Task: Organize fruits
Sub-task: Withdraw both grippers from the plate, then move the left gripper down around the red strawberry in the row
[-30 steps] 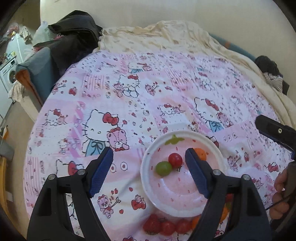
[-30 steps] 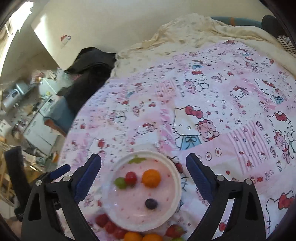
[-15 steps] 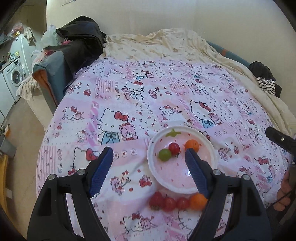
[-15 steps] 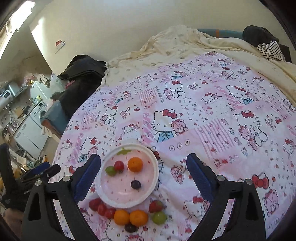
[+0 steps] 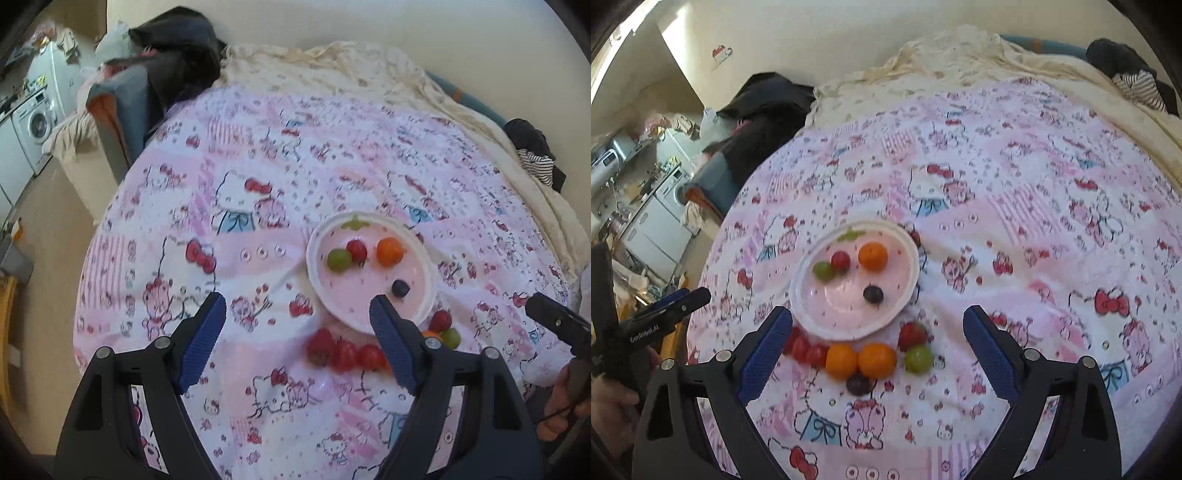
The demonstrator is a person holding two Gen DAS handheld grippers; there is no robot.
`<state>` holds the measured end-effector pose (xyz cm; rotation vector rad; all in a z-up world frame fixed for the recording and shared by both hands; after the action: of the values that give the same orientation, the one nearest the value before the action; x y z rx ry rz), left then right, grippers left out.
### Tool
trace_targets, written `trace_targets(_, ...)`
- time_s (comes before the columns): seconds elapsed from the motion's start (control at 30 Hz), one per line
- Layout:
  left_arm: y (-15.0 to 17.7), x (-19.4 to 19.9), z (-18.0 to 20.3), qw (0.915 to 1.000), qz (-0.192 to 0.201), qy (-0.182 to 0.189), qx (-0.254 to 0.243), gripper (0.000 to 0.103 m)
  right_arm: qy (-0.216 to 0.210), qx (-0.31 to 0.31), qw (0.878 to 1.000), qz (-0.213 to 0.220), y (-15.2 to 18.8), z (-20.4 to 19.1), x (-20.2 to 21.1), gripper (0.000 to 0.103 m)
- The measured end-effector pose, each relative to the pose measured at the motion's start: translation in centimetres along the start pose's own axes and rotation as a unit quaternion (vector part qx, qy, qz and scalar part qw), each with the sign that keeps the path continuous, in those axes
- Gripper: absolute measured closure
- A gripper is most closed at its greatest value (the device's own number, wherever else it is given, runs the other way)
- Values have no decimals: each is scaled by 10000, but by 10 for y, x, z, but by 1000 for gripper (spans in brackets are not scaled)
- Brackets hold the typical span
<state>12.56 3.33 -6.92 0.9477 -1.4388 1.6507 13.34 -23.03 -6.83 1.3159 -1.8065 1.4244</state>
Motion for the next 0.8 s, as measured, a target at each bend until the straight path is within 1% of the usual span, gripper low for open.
trace_targets(0.03, 3, -2, -3, 9999, -67, -75, 14, 26, 26, -46, 10000, -66, 3, 2, -3, 7)
trace_targets(0.17, 15, -11, -9, 9992, -367, -161, 68, 26, 100, -378, 9984, -403, 16, 15, -18, 7)
trace_targets(0.23, 20, -16, -9, 9986, -493, -161, 63, 26, 186, -501, 9974, -486, 19, 22, -22, 7)
trace_targets(0.27, 21, -19, -9, 9984, -527, -185, 49, 26, 286, -601, 9961, -575, 21, 28, -26, 7)
trace_targets(0.33, 25, -25, -9, 9977, -631, -263, 18, 26, 339, -774, 9943, -655, 23, 36, -29, 7)
trace_targets(0.43, 28, -36, -10, 9964, -801, -254, 63, 26, 333, -1072, 9905, -801, 27, 48, -34, 7)
trace_targets(0.5, 31, -45, -10, 9954, -937, -172, 120, 26, 289, -1191, 9884, -892, 29, 52, -39, 7)
trace_targets(0.63, 38, -68, -2, 9921, -1242, -140, 49, 26, 253, -1234, 9866, -1037, 29, 52, -47, 7)
trace_targets(0.67, 41, -77, 3, 9907, -1359, -57, 13, 27, 240, -1233, 9864, -1061, 29, 51, -49, 7)
trace_targets(0.73, 43, -91, 11, 9891, -1474, 32, -62, 32, 216, -1229, 9862, -1090, 28, 50, -52, 7)
trace_targets(0.8, 45, -103, 17, 9871, -1586, 198, -67, 42, 163, -1230, 9860, -1117, 27, 48, -54, 7)
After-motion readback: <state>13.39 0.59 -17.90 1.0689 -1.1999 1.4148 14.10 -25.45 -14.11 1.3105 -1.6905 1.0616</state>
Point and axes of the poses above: each gripper's, at about its wrist camera, not at the fingertips, and x roughly against the way its jaws point, z to its right, y to its underside, the point moved 7 cm from there along -x, roughly the way its jaws point, and after that the axes turned 9 degrees about -z, right-handed, at the moved point
